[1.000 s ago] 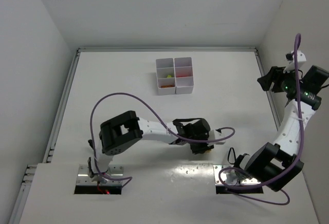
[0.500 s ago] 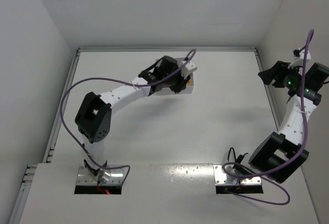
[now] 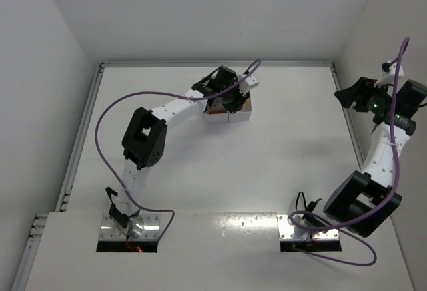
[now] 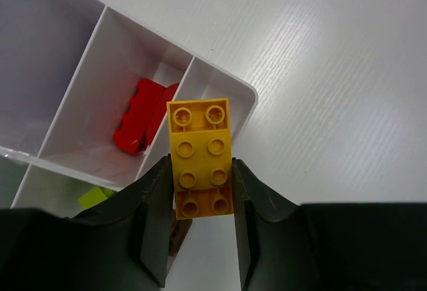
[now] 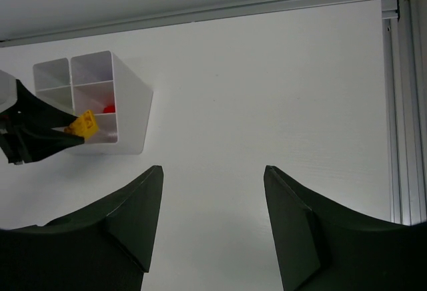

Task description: Sort the legos into containers by color

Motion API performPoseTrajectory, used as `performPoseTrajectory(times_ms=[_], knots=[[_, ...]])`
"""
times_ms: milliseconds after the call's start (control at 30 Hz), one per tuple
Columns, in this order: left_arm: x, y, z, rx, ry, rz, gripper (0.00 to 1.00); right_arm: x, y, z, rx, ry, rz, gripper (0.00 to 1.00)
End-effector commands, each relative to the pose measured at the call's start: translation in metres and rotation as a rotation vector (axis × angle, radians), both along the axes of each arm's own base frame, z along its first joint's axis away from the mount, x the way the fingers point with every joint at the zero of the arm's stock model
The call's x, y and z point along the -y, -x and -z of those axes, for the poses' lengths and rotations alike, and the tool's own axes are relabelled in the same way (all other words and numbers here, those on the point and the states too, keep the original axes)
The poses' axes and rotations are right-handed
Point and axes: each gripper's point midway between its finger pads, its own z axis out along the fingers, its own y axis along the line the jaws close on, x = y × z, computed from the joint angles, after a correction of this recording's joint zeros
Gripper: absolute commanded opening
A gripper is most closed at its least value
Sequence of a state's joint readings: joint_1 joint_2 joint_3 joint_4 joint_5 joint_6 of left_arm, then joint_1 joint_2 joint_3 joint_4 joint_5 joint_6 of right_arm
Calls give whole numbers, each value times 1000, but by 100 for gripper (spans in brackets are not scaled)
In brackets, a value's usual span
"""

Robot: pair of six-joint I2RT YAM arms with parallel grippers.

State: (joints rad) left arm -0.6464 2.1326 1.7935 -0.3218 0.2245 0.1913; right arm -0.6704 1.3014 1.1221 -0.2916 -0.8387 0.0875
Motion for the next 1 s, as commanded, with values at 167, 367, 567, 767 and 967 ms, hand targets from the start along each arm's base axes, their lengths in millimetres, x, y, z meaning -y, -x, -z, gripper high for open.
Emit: performPoseTrajectory(times_ms=[167, 367, 567, 767, 967], knots=[[10, -22, 0, 30, -8, 20, 37, -3, -2, -19, 49, 16, -10, 62], [9, -23, 19, 14, -37, 19, 50, -5, 2, -17, 33, 15, -4, 62], [13, -10, 5, -4, 9, 65, 67, -5, 2, -17, 33, 15, -4, 64], [19, 20, -133, 24, 330, 9, 79, -34, -4, -22, 42, 33, -91, 68], [-40, 36, -161, 107, 291, -177, 93, -99, -14, 6, -20, -94, -206, 81]])
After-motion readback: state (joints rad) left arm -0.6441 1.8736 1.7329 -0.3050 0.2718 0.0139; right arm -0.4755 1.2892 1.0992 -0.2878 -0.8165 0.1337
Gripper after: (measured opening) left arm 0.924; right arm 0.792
